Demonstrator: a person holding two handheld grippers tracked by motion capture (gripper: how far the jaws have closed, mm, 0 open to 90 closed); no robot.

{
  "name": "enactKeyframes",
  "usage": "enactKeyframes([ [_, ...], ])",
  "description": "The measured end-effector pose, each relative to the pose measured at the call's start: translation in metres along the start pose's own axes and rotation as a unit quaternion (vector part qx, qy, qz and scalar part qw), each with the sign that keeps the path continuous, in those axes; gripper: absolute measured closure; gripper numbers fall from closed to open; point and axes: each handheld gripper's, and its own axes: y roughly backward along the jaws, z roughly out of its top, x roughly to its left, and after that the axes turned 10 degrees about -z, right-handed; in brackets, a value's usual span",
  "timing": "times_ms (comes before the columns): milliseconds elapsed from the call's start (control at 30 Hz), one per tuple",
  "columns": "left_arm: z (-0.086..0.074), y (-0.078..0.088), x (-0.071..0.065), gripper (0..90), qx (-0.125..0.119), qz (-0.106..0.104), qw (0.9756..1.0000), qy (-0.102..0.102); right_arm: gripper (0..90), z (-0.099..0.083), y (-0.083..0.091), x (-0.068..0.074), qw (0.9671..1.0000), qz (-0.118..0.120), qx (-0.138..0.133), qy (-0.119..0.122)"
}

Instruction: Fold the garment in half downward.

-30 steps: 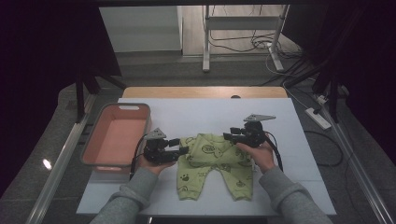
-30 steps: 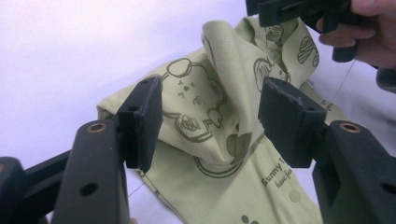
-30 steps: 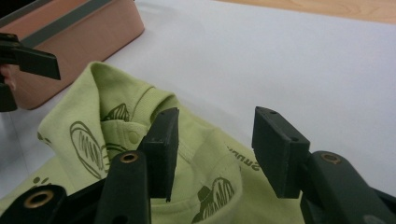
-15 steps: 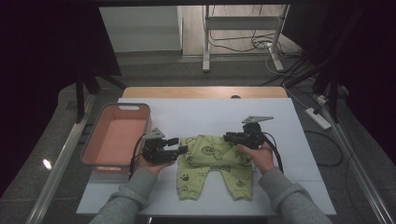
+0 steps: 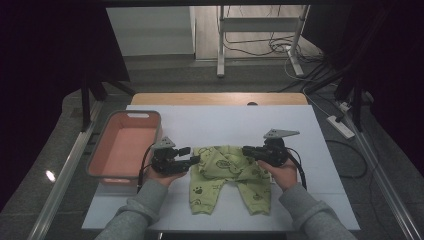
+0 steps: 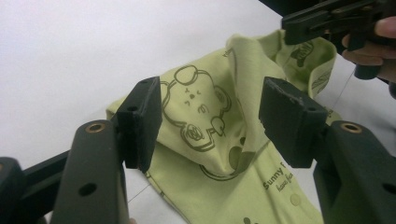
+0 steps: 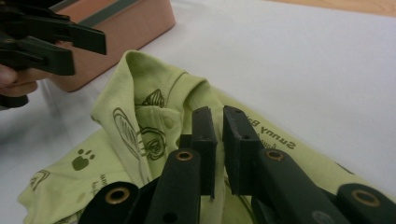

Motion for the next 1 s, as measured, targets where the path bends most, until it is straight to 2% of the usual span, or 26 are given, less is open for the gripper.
enactKeyframes([
  [333,0.0,0.0,0.0,39.6,-0.001,0.0,1.0,0.0,83.9,-0.011,0.018,0.014,0.9998,0.012,-0.01,0.009],
  [600,0.0,0.0,0.0,39.3,-0.001,0.0,1.0,0.0,83.3,-0.029,0.039,0.031,0.9991,0.033,-0.013,0.023],
  [800,0.0,0.0,0.0,39.3,-0.001,0.0,1.0,-0.001,77.1,-0.033,0.05,0.039,0.9987,0.036,-0.023,0.027],
  [1000,0.0,0.0,0.0,39.2,-0.001,0.001,1.0,-0.001,69.5,-0.029,0.058,0.038,0.9984,0.028,-0.046,0.017],
])
